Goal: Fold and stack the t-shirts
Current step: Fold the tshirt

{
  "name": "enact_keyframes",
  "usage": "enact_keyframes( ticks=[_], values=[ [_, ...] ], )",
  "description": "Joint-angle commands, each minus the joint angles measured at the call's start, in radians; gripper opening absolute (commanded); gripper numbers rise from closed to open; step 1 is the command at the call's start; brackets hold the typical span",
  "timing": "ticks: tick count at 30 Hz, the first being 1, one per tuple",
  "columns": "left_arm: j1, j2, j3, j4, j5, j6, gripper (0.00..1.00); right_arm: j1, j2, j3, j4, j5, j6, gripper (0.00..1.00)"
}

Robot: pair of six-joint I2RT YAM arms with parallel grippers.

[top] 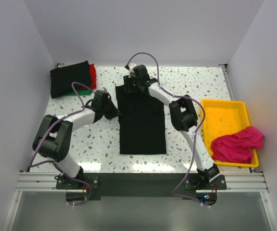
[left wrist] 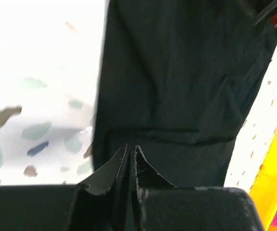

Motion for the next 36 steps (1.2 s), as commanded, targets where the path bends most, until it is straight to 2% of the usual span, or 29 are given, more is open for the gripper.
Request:
enact_keyframes(
  ticks=[1, 7, 27, 36],
  values=[
    [-0.022, -0.057, -0.058, 0.021, 0.027, -0.004, 0.1, 0.004, 0.017, 0.037, 0.042, 0.01, -0.004, 0.41],
    [-0.077, -0.064, -0.104, 0.022, 0.007, 0.007, 0.09, 0.006, 0.009, 0.018, 0.048, 0.01, -0.005, 0.4],
    [-0.083, -0.037, -0.135, 0.005, -0.033, 0.028, 0.07, 0.012, 0.029, 0.015, 0.028, 0.004, -0.005, 0.36],
    [-0.083, -0.033, -0.138, -0.002, -0.029, 0.025, 0.06, 0.01, 0.009, 0.021, 0.005, 0.015, -0.013, 0.09]
  ],
)
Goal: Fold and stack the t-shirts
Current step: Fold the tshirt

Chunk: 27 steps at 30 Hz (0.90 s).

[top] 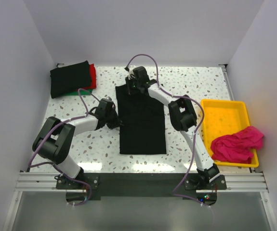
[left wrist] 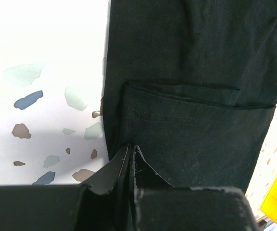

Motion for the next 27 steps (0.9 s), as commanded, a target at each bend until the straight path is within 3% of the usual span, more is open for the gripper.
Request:
enact_keyframes(
  ticks=[1, 11, 27],
  values=[
    [-0.001, 0.002, -0.007, -0.008, -0.019, 0.022, 0.05, 0.007, -0.025, 0.024, -0.001, 0.024, -0.015, 0.06],
    [-0.001, 0.011, -0.012, -0.025, -0.03, 0.023, 0.03, 0.007, -0.16, 0.007, -0.033, 0.13, -0.06, 0.01],
    [0.001, 0.007, -0.009, -0.031, -0.028, 0.028, 0.02, 0.009, -0.22, -0.067, -0.156, 0.339, -0.128, 0.0]
  ],
)
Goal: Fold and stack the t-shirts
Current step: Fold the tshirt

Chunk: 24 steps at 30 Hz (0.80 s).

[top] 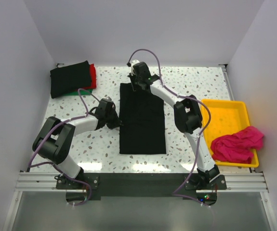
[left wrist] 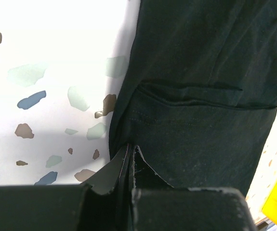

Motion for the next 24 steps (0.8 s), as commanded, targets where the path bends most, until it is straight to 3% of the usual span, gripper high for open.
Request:
enact_keyframes(
  ticks=[1, 13, 24],
  values=[
    [0.001, 0.007, -0.01, -0.026, -0.022, 0.028, 0.02, -0.003, -0.071, -0.03, -0.034, 0.098, -0.04, 0.0],
    [0.001, -0.017, -0.001, -0.029, -0.013, 0.043, 0.05, -0.001, 0.006, -0.018, -0.051, 0.112, -0.032, 0.0],
    [0.033, -0.06, 0.177, -0.049, 0.032, 0.069, 0.13, -0.009, 0.046, 0.019, -0.065, 0.104, -0.021, 0.01]
  ],
)
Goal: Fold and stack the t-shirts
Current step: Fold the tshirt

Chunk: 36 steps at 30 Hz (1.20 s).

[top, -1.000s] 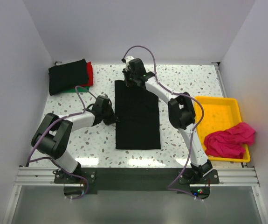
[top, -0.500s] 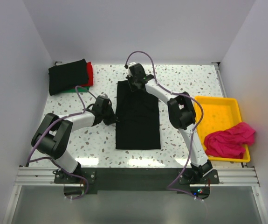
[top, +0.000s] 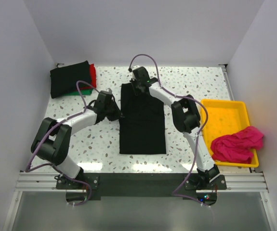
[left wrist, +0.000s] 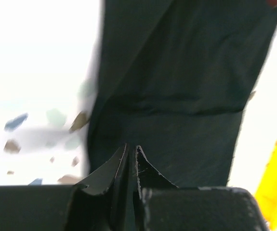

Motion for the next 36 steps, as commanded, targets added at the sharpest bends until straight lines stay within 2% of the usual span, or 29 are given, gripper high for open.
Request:
enact_keyframes(
  ticks=[1, 8, 14, 19, 22, 23, 26, 29, 36],
  values=[
    [0.034, -0.029, 0.109, 0.015, 0.015, 0.02, 0.13, -0.007, 0.01, 0.046, -0.012, 0.009, -0.002, 0.01],
    [0.077, 0.154, 0.34, 0.061, -0.058, 0.029, 0.13, -0.024, 0.001, 0.026, -0.001, -0.017, 0.027, 0.02],
    [0.095, 0.383, 0.523, 0.101, -0.024, 0.08, 0.12, -0.039, -0.01, 0.023, 0.017, -0.077, 0.067, 0.05],
    [0.103, 0.503, 0.609, 0.138, -0.001, 0.107, 0.12, -0.044, -0.019, 0.046, 0.007, -0.106, 0.081, 0.1],
    [0.103, 0.561, 0.638, 0.119, 0.006, 0.116, 0.11, -0.05, -0.035, 0.058, -0.007, -0.112, 0.101, 0.22],
    [0.103, 0.572, 0.637, 0.119, 0.008, 0.116, 0.11, -0.052, -0.041, 0.062, -0.01, -0.112, 0.105, 0.31],
    [0.105, 0.58, 0.631, 0.119, 0.0, 0.12, 0.11, -0.064, -0.102, 0.036, -0.017, -0.11, 0.122, 0.45],
    [0.106, 0.578, 0.629, 0.083, -0.011, 0.127, 0.1, -0.079, -0.173, -0.007, -0.029, -0.1, 0.13, 0.48],
    [0.112, 0.578, 0.629, 0.081, -0.008, 0.135, 0.1, -0.113, -0.263, -0.145, -0.061, -0.025, 0.121, 0.45]
  ],
)
